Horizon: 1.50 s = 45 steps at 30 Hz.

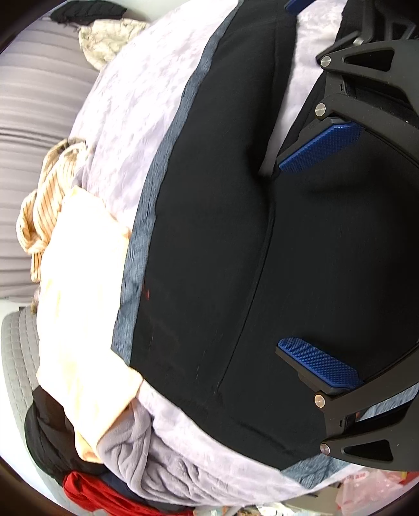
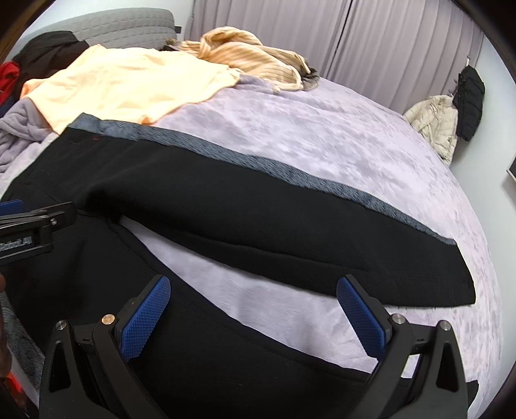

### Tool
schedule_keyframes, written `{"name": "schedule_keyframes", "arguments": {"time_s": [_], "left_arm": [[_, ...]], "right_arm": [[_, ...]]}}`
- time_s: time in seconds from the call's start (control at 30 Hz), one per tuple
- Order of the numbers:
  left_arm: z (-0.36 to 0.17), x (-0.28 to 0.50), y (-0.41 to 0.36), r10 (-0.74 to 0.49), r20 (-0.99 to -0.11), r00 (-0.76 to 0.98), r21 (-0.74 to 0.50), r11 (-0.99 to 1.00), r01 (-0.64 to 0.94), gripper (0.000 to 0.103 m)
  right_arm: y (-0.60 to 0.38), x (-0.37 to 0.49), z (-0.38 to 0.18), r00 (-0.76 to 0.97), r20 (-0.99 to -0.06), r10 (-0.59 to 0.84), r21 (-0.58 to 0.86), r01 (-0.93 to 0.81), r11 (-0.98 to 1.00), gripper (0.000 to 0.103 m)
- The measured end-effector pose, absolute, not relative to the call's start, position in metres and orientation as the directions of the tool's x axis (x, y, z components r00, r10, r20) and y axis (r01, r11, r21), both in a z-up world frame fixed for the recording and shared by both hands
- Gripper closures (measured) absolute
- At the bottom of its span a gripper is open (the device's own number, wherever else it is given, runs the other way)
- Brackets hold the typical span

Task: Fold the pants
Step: 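Move both grippers over the black trousers toward the waistband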

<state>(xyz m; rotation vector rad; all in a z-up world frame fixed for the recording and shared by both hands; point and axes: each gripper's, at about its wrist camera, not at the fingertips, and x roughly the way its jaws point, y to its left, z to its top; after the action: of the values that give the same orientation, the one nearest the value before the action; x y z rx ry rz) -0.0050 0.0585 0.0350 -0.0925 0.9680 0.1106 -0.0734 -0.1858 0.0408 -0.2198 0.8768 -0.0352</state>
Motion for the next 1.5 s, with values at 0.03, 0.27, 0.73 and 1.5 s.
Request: {"name": "schedule_keyframes", "arguments": {"time_s": [0.03, 0.27, 0.73, 1.5], "left_arm": [[0.034, -0.004, 0.064, 0.057, -0.828, 0.558, -0.031, 0.989, -0.146, 0.0], [0.033, 0.003, 0.092, 0.054, -0.862, 0.505, -0.05, 0.981, -0.189, 0.0], [0.03, 0.008, 0.103, 0.122, -0.853, 0.507, 0.014, 0.977, -0.211, 0.0], [0.014, 0.062, 0.112, 0.093, -0.857, 0.507, -0.005, 0.982, -0.189, 0.0]], "right_arm": [[-0.18, -0.072, 0.042, 0.643, -0.756, -0.118, -0.208, -0.066, 0.976, 0.0], [-0.147, -0.064, 0.043, 0.64, -0.765, -0.067, -0.198, -0.135, 0.971, 0.0], [-0.108, -0.049, 0.035, 0.617, -0.787, -0.033, -0.213, -0.22, 0.952, 0.0], [-0.108, 0.036, 0.048, 0.569, -0.822, 0.03, -0.13, -0.238, 0.963, 0.0]]}}
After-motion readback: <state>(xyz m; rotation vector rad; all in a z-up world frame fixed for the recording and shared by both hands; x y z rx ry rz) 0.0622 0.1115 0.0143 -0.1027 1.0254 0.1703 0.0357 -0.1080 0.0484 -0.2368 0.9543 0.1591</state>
